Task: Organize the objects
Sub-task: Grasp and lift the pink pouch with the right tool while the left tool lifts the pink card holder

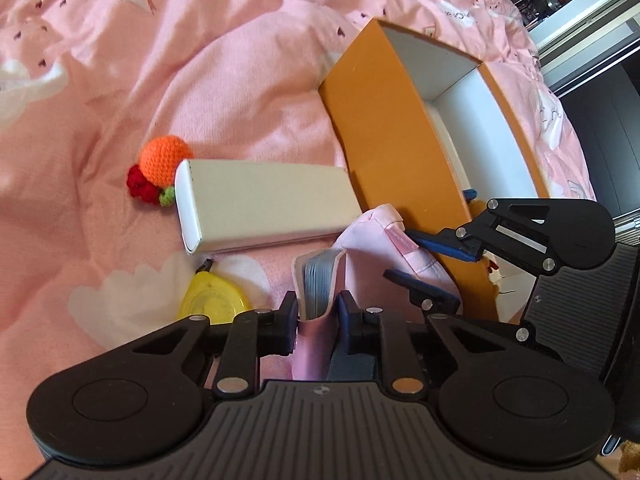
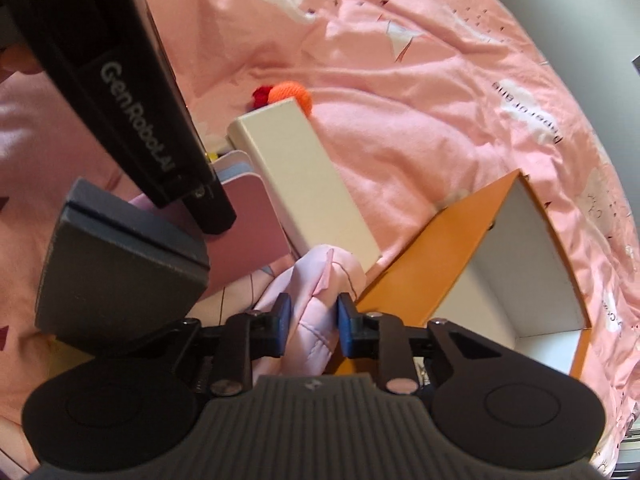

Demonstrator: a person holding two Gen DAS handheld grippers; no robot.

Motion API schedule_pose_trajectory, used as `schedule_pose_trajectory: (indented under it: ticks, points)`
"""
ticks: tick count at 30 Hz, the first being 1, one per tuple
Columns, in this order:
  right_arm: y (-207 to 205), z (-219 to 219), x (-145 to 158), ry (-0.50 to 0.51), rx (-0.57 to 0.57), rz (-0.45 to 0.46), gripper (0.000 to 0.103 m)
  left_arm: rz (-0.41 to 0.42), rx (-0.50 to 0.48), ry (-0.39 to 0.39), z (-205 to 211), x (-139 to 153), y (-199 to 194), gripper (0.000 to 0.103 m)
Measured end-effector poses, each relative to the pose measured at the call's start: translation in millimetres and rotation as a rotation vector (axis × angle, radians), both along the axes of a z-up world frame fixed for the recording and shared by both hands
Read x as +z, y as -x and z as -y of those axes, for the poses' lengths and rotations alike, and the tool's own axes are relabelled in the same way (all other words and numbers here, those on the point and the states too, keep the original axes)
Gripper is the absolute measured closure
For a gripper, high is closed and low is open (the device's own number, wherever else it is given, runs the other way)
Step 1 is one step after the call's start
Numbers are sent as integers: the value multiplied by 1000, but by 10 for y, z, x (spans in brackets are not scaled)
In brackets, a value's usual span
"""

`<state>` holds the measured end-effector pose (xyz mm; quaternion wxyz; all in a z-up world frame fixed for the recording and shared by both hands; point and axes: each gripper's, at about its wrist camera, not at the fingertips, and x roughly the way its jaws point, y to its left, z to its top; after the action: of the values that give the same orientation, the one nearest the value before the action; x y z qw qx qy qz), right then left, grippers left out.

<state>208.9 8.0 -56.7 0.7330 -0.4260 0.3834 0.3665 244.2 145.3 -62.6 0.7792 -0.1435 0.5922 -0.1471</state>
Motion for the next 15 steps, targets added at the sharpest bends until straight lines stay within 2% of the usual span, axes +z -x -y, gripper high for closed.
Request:
schedule_pose_trajectory:
  ticks: [5,8,15]
  points:
    - [89,105,267,-81,-10,84,79,55,-20,-72,7,316,49,83]
    - [78,146,407,-124,-24,97,79,97,-22,-109,31,496,98,83]
    - [84,315,779,-238,-63,128,79,145,0,-128,119,850,219,83]
